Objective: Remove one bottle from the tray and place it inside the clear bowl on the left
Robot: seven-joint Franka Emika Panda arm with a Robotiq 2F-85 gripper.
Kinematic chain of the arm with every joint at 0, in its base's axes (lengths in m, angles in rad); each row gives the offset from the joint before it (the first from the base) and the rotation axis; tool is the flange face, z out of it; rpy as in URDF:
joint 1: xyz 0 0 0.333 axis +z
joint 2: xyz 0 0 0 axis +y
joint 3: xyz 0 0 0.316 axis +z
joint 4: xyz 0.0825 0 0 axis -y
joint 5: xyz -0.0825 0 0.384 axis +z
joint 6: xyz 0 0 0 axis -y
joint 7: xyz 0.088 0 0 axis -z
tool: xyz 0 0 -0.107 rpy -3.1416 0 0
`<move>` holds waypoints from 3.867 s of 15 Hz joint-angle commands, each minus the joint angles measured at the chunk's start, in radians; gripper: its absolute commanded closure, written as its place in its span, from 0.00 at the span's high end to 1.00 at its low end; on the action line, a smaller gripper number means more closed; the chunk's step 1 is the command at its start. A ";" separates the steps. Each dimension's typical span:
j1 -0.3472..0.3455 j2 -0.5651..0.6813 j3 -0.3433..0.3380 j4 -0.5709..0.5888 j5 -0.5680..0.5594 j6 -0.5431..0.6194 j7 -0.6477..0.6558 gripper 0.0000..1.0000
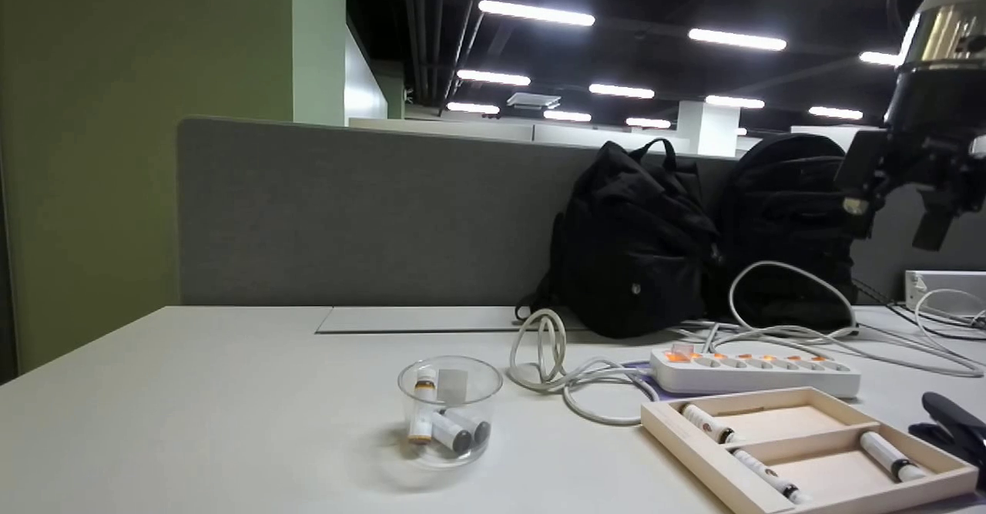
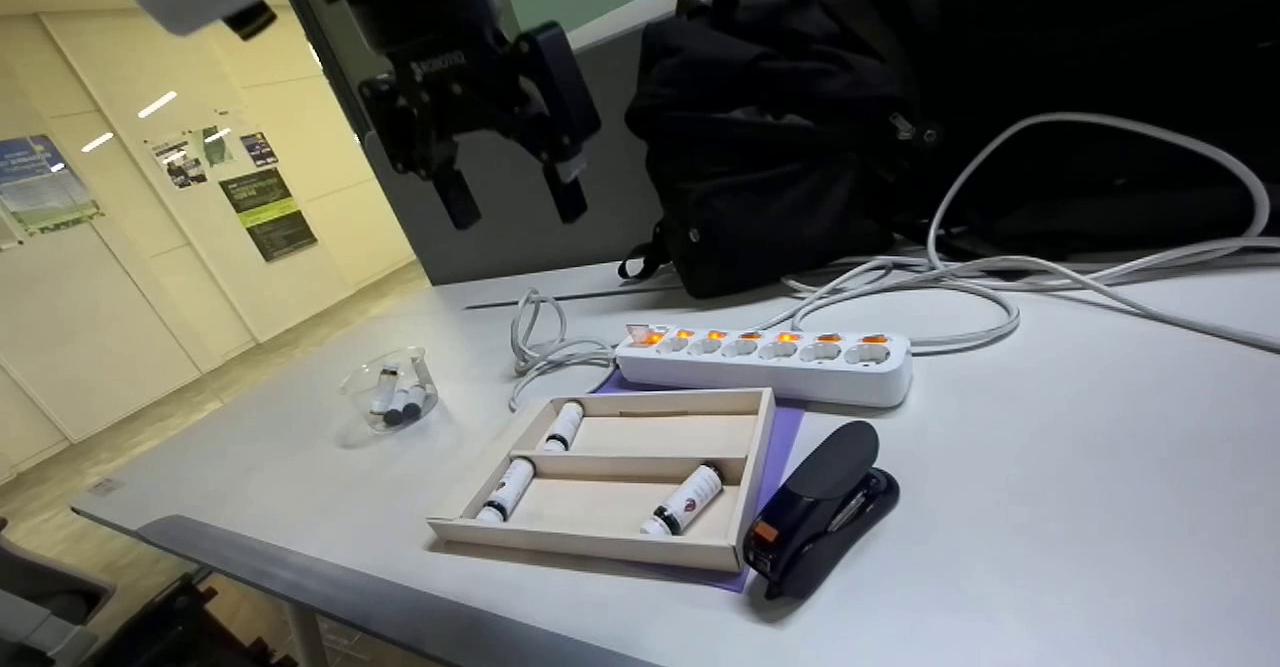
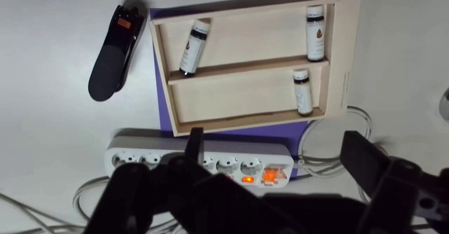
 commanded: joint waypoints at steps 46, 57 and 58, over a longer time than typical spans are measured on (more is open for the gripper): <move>-0.059 0.885 0.115 0.160 0.647 0.521 -0.614 1.00; -0.026 0.859 0.085 0.162 0.613 0.467 -0.547 0.27; -0.009 0.844 0.068 0.160 0.603 0.454 -0.534 0.18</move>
